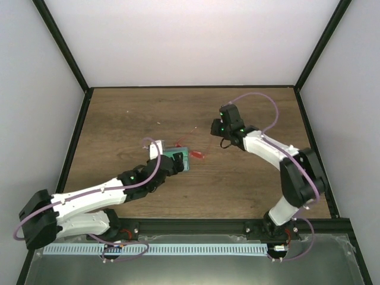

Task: Organize the sunglasses
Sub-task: Pick up the sunglasses from the center of the board.

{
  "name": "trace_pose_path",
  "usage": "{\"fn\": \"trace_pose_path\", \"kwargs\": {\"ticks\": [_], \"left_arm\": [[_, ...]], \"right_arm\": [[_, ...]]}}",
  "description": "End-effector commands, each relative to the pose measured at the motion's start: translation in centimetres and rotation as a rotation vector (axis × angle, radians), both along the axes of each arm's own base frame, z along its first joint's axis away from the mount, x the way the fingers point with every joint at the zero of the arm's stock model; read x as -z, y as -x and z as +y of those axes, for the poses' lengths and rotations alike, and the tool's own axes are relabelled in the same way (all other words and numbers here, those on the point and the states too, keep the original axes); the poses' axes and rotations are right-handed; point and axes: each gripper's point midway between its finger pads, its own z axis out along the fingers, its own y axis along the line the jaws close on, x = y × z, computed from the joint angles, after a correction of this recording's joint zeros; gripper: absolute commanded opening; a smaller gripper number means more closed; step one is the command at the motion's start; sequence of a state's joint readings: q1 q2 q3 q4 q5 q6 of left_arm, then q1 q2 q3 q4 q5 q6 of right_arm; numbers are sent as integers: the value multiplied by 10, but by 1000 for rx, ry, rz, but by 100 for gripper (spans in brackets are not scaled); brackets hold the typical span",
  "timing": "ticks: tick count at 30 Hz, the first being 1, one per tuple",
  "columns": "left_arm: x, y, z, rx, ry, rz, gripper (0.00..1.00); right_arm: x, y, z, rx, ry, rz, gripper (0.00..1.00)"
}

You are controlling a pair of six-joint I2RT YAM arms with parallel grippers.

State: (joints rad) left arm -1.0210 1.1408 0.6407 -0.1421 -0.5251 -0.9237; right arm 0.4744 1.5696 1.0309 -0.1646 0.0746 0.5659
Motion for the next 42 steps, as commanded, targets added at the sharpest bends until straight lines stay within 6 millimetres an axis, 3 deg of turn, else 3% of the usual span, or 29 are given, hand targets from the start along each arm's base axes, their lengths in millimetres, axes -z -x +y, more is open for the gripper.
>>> {"fn": "trace_pose_path", "kwargs": {"ticks": [1,4,8,18,31,38,42], "left_arm": [[-14,5,30,-54,-20,-63,90],[-17,11,50,-93,-6,-85,93],[-20,14,67,-134,-18,-108,95],[-32,18,85,-172,0,-140,98],[-37,21,88,-162,14,-147,99],[-35,22,88,-156,15,-144,99],[-34,22,88,-158,12,-144,99]], "right_arm": [[34,-6,15,-37,8,147,27],[54,-11,22,-46,5,195,50],[69,-12,29,-53,7,248,58],[100,1,42,-53,140,337,42],[90,34,34,-74,173,352,53],[100,39,41,-107,174,375,53],[111,38,42,-110,186,392,46]]}}
